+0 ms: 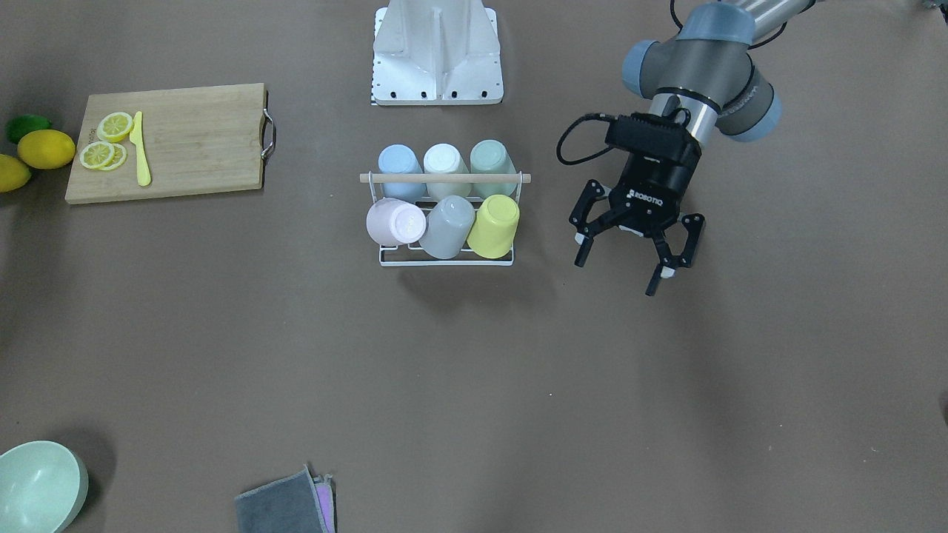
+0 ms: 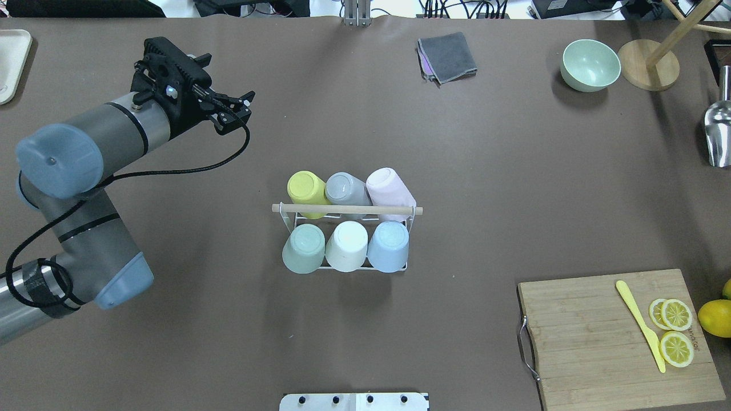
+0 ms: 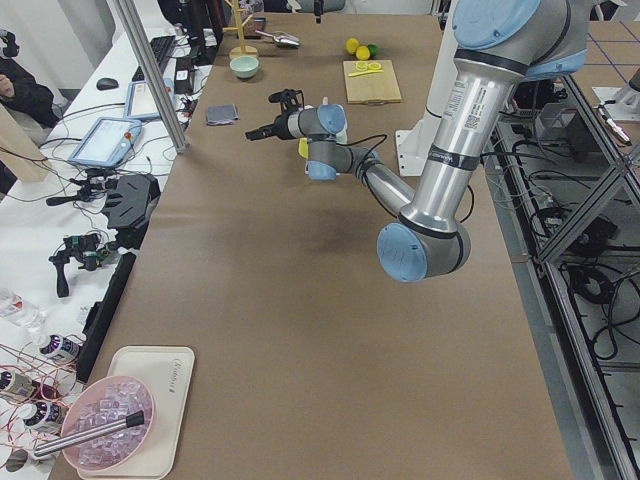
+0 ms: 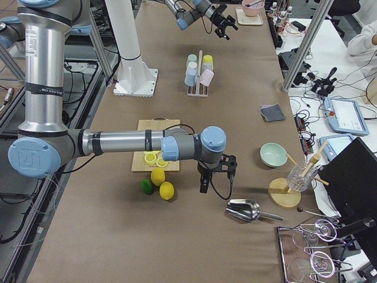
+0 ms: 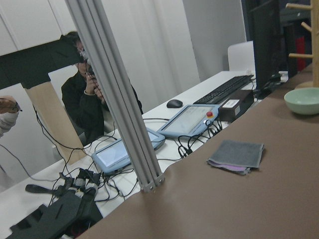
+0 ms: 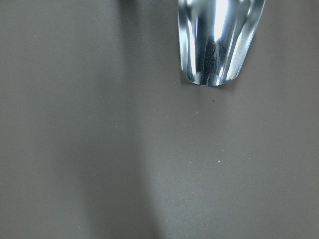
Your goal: Place cup on cup holder
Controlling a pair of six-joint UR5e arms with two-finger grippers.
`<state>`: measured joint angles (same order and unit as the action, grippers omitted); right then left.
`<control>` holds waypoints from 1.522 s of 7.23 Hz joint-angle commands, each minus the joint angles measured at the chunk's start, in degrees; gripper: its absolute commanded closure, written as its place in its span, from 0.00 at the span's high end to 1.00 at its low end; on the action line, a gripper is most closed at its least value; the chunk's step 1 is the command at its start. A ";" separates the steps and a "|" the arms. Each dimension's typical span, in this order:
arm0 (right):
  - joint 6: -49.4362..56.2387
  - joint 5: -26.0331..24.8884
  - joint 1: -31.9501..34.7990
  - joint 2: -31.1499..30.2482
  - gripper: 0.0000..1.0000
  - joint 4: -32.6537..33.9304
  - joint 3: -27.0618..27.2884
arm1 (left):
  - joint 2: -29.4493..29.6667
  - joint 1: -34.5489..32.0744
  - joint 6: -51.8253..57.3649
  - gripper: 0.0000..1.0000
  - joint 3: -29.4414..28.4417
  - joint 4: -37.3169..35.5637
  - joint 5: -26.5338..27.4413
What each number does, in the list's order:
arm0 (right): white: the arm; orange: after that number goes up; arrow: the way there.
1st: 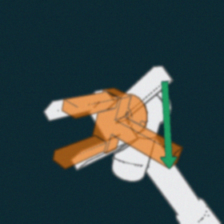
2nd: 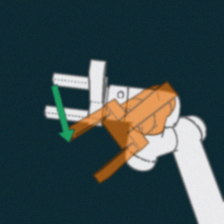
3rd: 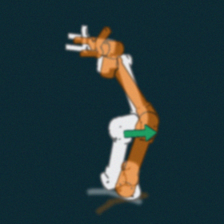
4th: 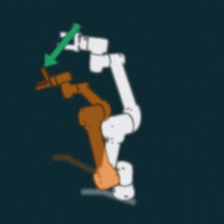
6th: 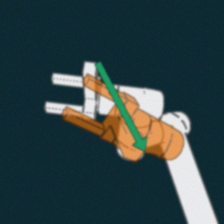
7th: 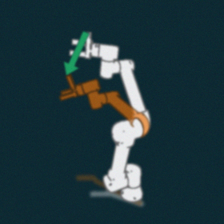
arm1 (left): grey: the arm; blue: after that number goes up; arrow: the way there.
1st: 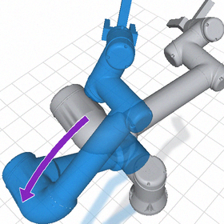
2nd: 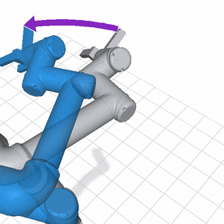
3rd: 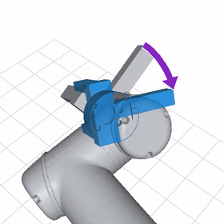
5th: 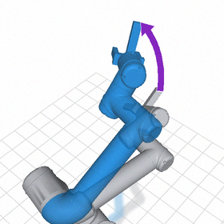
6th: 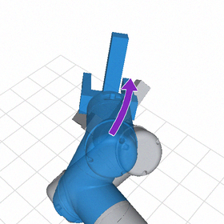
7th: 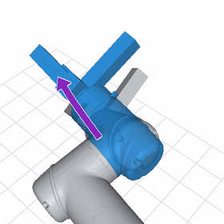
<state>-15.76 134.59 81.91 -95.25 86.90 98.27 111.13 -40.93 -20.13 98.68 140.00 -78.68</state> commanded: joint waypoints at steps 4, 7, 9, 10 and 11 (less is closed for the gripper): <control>0.11 -0.55 0.00 0.42 0.99 -0.15 -0.10 | -1.35 -15.36 -0.35 0.98 -1.03 -41.96 -24.87; 0.11 -0.47 0.00 0.42 1.00 0.20 -0.27 | -8.17 -27.51 -0.34 0.98 -3.74 -50.53 -40.74; 0.11 -0.47 0.00 0.42 1.00 0.20 -0.27 | -14.15 -36.79 0.35 0.98 -5.32 -50.61 -48.36; 0.11 -0.55 0.00 0.42 1.00 0.20 -0.45 | -14.71 -41.20 0.70 0.98 -8.90 -51.05 -54.50; 0.11 -0.55 0.00 0.33 1.00 0.11 -0.71 | -18.19 -45.86 7.14 0.98 -10.42 -50.62 -57.00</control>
<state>-15.64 134.06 81.91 -94.85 87.08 97.83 96.30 -80.90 -17.99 90.79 89.22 -130.95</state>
